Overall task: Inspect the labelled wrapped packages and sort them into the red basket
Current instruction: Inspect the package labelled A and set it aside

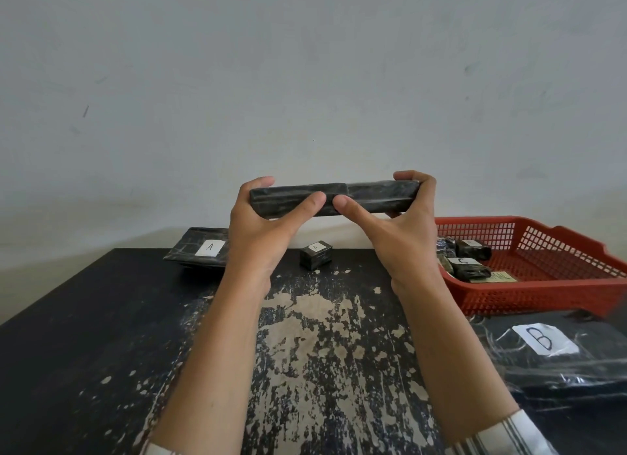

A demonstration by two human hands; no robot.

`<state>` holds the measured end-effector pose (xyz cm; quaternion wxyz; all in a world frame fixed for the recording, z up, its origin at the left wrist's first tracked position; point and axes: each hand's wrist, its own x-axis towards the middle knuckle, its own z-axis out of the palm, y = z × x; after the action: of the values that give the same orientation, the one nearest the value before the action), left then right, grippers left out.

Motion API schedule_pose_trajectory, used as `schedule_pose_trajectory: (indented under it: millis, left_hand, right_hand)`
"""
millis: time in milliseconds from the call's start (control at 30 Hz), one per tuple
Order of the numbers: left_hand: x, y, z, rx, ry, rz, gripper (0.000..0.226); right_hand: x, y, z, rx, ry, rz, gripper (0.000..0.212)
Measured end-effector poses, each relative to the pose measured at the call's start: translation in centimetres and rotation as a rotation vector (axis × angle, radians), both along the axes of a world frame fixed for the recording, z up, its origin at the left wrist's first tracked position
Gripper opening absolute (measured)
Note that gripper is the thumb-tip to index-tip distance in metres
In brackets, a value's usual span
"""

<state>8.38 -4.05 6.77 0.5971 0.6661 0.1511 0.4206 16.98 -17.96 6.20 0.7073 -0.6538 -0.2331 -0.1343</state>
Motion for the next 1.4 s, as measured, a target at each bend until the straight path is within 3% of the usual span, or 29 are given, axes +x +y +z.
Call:
schedule_pose_trajectory:
  millis: [100, 267, 367, 567, 767, 933, 1067, 1200, 1300, 1400]
  left_hand:
    - [-0.1, 0.2, 0.1, -0.027, -0.015, 0.023, 0.075]
    - [-0.3, 0.3, 0.2, -0.006, -0.021, 0.007, 0.086]
    - [-0.4, 0.6, 0.3, 0.021, -0.018, -0.034, 0.083]
    - [-0.5, 1.4, 0.1, 0.017, 0.029, -0.093, 0.105]
    - [-0.3, 2.2, -0.2, -0.063, 0.008, -0.096, 0.101]
    - [-0.7, 2.3, 0.2, -0.138, -0.014, -0.136, 0.110]
    - [-1.1, 2.1, 0.5, -0.245, -0.040, -0.250, 0.086]
    - [-0.9, 2.7, 0.2, -0.231, -0.055, -0.248, 0.033]
    - [-1.0, 2.8, 0.2, -0.175, -0.095, -0.274, 0.029]
    - [-1.3, 2.9, 0.3, -0.131, -0.115, -0.335, 0.040]
  right_hand:
    - [0.0, 0.0, 0.0, 0.000, 0.006, 0.035, 0.078]
    - [0.1, -0.3, 0.2, 0.040, 0.066, 0.057, 0.062]
    - [-0.1, -0.4, 0.4, 0.057, 0.090, 0.054, 0.060]
    - [0.1, -0.7, 0.5, 0.032, 0.094, 0.069, 0.061]
    - [0.6, -1.4, 0.6, -0.025, 0.044, 0.171, 0.060]
    - [0.9, -1.5, 0.8, 0.033, 0.057, 0.213, 0.044]
    - [0.6, -1.4, 0.7, 0.056, 0.050, 0.221, 0.041]
    - [0.7, -1.8, 0.7, 0.039, 0.017, 0.242, 0.051]
    - [0.9, -2.4, 0.9, 0.051, 0.027, 0.316, 0.060]
    - [1.2, -2.8, 0.9, 0.079, 0.025, 0.339, 0.058]
